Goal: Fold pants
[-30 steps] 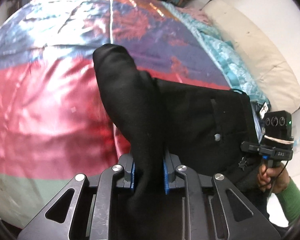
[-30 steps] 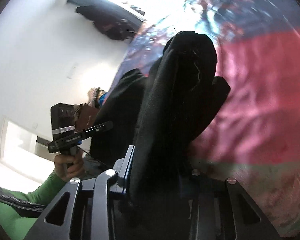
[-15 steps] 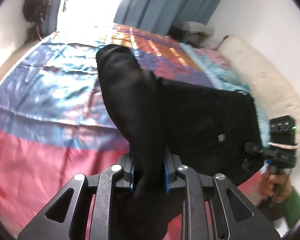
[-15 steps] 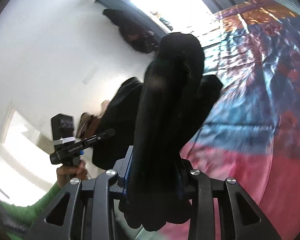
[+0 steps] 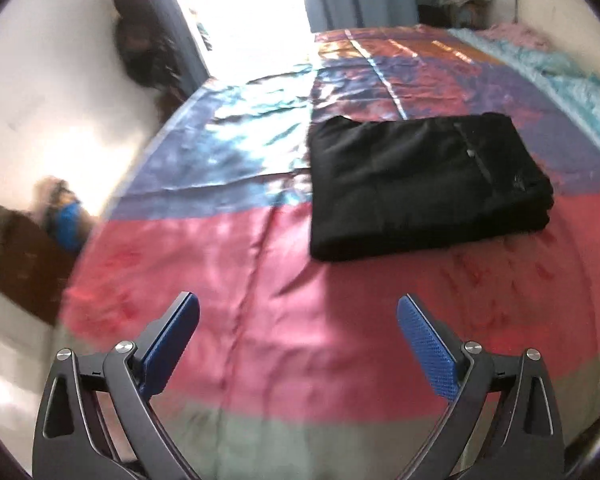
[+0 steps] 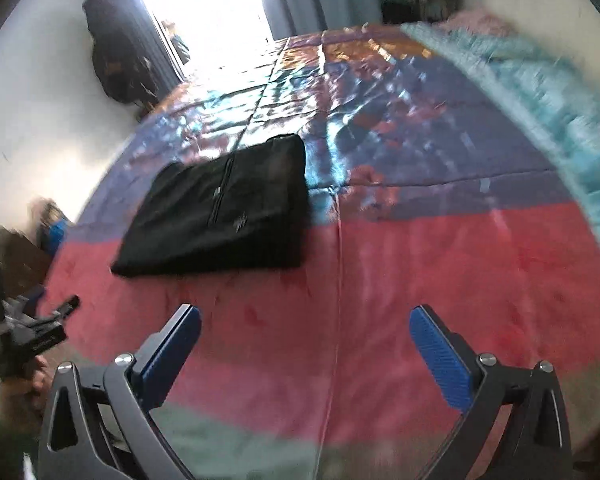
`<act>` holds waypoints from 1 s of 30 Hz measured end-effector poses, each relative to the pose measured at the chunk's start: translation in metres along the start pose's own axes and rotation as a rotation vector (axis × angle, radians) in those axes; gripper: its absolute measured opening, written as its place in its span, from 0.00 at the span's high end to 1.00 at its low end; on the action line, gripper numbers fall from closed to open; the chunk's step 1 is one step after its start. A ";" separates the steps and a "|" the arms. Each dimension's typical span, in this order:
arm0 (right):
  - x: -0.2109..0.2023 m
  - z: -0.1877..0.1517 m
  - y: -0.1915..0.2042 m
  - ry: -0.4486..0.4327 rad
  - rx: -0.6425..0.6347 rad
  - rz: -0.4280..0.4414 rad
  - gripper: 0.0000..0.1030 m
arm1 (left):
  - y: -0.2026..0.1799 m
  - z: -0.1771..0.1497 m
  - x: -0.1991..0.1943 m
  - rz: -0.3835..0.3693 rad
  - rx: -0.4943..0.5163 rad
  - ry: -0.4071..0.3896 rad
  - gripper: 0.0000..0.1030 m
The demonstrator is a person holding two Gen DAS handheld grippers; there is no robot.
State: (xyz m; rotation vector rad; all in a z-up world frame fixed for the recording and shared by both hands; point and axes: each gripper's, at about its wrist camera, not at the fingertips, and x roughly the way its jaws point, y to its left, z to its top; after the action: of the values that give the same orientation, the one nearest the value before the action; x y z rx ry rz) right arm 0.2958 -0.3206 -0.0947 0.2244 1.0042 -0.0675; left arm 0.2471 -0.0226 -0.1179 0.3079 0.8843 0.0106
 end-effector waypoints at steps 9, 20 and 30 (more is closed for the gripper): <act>-0.084 -0.037 0.085 -0.084 -0.148 -0.058 0.00 | 0.006 -0.016 -0.098 -0.108 -0.089 0.011 0.02; -0.141 -0.057 0.109 -0.155 -0.175 -0.132 0.00 | 0.019 -0.025 -0.150 -0.121 -0.128 -0.040 0.02; -0.149 -0.060 0.113 -0.152 -0.161 -0.148 0.00 | 0.020 -0.024 -0.165 -0.158 -0.139 -0.048 0.02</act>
State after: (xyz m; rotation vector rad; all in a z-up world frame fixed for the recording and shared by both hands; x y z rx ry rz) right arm 0.1837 -0.2048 0.0176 -0.0025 0.8691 -0.1359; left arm 0.1262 -0.0200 -0.0018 0.1076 0.8532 -0.0813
